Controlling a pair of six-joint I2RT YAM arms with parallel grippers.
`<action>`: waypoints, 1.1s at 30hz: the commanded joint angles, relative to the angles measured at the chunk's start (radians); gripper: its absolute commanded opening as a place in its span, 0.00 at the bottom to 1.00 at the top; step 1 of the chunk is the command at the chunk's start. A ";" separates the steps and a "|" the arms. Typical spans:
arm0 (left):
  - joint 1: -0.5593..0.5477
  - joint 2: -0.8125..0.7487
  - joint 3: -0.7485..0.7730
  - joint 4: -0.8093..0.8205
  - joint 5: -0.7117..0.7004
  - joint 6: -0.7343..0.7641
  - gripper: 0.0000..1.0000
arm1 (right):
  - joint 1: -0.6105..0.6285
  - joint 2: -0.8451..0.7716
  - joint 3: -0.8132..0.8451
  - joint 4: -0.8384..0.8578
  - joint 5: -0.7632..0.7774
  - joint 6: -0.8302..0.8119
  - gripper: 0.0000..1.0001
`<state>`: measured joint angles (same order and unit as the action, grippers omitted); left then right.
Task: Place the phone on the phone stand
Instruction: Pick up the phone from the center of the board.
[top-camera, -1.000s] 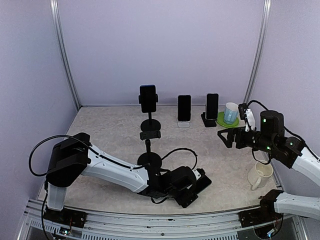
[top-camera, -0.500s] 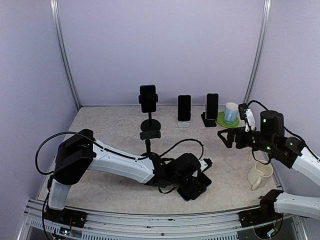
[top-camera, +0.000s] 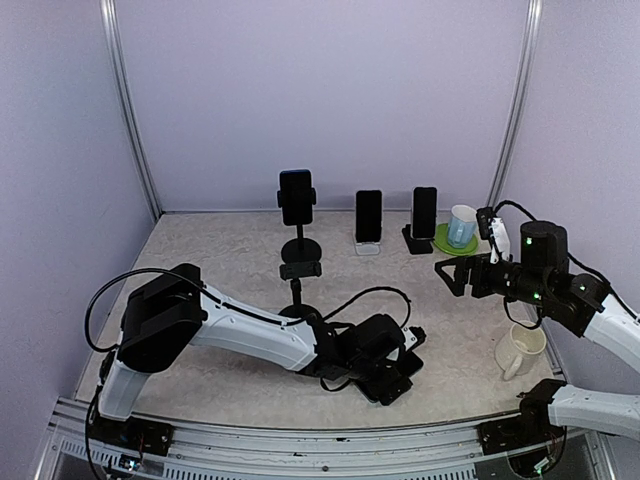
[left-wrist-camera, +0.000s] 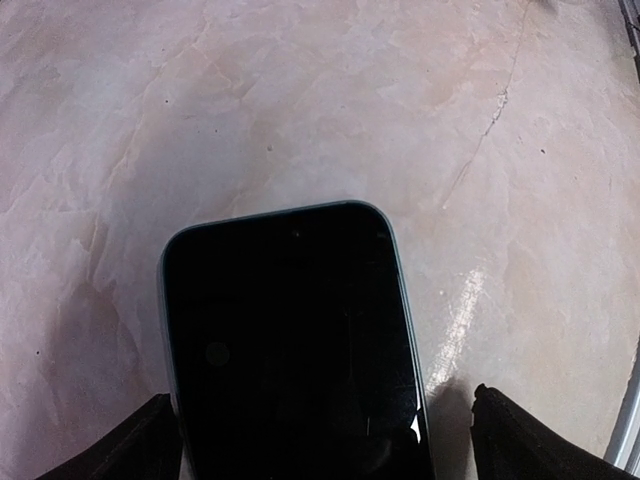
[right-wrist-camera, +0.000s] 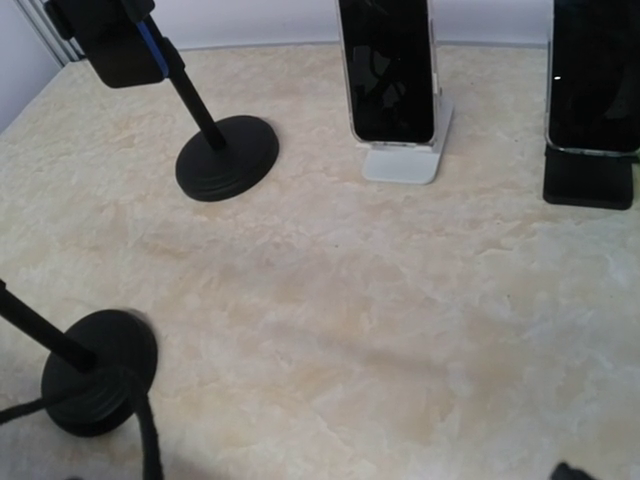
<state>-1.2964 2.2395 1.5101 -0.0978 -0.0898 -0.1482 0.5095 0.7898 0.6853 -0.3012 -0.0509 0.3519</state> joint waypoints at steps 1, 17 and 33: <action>0.009 0.026 -0.001 -0.014 0.028 -0.003 0.97 | -0.011 0.001 0.009 0.017 -0.012 -0.011 1.00; 0.018 0.046 -0.006 -0.066 0.041 -0.033 0.88 | -0.011 -0.010 -0.006 0.017 -0.007 -0.011 1.00; -0.022 0.060 0.016 -0.118 -0.039 -0.034 0.81 | -0.011 -0.024 -0.013 0.015 -0.006 -0.008 1.00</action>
<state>-1.3132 2.2498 1.5272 -0.1322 -0.1543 -0.1707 0.5095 0.7841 0.6811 -0.3012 -0.0525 0.3519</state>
